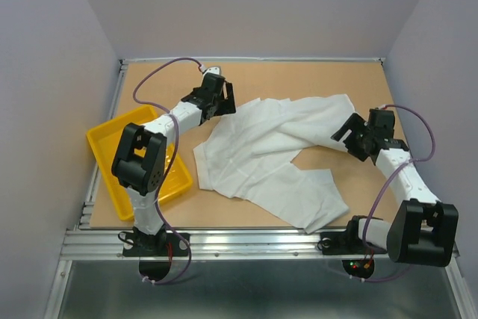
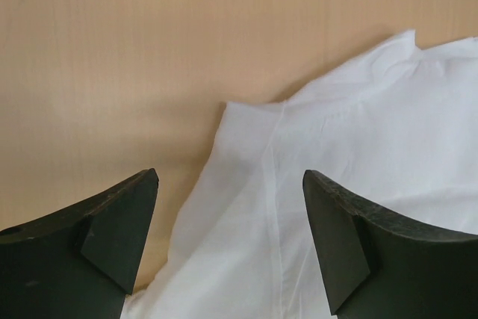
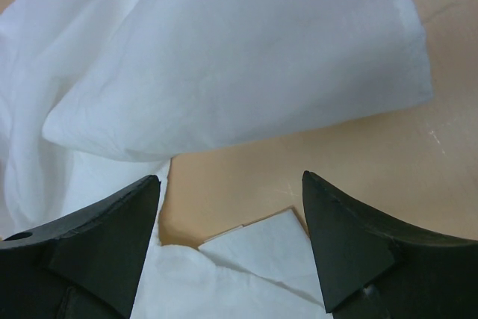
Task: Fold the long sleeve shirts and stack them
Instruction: Flatten the shirt out
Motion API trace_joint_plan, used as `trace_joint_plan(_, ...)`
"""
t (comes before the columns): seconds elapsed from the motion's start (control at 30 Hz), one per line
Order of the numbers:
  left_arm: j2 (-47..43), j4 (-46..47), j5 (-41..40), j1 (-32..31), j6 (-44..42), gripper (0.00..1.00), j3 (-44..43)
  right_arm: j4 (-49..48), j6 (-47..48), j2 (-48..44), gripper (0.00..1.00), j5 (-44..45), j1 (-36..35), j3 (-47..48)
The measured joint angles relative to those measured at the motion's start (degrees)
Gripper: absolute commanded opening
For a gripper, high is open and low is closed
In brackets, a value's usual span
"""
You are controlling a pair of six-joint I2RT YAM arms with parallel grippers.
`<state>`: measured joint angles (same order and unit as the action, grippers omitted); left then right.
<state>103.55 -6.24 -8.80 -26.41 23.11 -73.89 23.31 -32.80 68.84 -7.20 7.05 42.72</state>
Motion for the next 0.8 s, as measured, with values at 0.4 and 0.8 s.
trace_joint_plan(0.4, 8.5, 0.2, 2.0, -0.1, -11.5, 0.76, -4.5, -0.8, 2.6, -2.7, 0.82, -6.8, -9.3, -1.6)
trace_joint_plan(0.8, 11.6, 0.0, 1.2, -0.2, -14.8, 0.25, -5.4, -4.2, 1.9, 10.2, 0.68, -0.8, -29.8, 0.6)
